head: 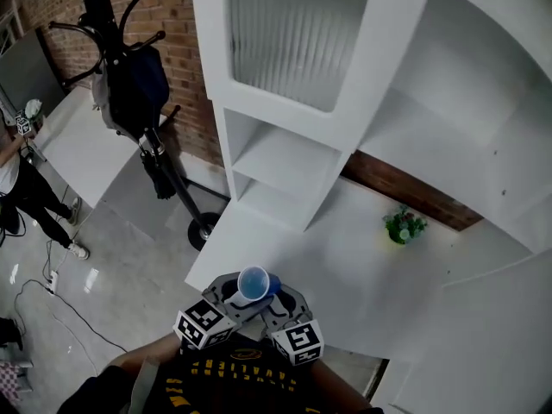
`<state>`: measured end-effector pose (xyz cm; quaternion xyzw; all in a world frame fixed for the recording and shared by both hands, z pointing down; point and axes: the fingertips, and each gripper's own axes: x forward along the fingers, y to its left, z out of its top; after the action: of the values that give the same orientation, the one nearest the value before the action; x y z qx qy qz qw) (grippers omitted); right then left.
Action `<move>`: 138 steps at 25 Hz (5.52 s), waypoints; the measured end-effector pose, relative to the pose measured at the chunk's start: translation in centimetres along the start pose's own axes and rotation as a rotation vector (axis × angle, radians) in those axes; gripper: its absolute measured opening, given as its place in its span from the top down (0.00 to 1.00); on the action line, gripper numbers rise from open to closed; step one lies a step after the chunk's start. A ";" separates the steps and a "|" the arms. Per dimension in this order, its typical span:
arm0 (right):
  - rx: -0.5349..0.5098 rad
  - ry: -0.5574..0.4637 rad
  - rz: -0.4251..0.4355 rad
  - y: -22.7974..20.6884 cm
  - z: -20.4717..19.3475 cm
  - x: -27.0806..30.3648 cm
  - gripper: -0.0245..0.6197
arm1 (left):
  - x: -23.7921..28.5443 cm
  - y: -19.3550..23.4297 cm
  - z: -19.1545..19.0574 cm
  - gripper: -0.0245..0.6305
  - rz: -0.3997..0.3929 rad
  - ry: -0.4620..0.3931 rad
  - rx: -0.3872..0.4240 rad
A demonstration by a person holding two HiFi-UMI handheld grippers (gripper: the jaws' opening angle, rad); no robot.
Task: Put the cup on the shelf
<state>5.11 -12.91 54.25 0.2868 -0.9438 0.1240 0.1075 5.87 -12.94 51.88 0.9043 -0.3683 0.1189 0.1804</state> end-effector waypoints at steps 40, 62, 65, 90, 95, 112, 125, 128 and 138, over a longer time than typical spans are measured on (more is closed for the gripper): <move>0.168 0.087 -0.131 -6.1 -0.1 6.8 0.75 | 3.1 21.7 8.6 0.57 0.283 -0.052 0.130; 0.282 0.150 -0.209 -9.6 -3.5 3.5 0.75 | 13.2 27.8 11.3 0.57 0.429 0.069 0.097; 0.285 0.153 -0.212 -9.9 -3.5 3.4 0.75 | 13.6 28.8 11.3 0.57 0.469 0.097 0.101; 0.303 0.151 -0.188 -8.8 -3.9 3.2 0.75 | 8.1 19.8 4.4 0.53 0.256 0.111 0.014; 0.307 0.155 -0.194 -8.6 -4.1 3.0 0.75 | 6.0 15.3 0.9 0.65 0.139 0.165 0.007; 0.313 0.124 -0.179 -7.4 -3.7 3.2 0.86 | 4.5 6.7 -4.3 0.96 -0.056 0.241 -0.018; 0.316 0.134 -0.179 -6.9 -4.2 2.6 0.95 | 4.6 6.0 -4.6 0.96 -0.072 0.241 -0.042; 0.308 0.143 -0.189 -6.9 -4.6 2.6 0.95 | 4.5 6.1 -4.6 0.96 -0.070 0.238 -0.046; 0.272 0.155 -0.170 -5.9 -4.5 3.4 0.95 | 3.4 7.5 -4.5 0.96 -0.027 0.222 -0.051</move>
<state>6.29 -18.10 60.48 0.3673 -0.8796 0.2624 0.1502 2.61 -18.18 58.92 0.8855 -0.3368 0.2065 0.2447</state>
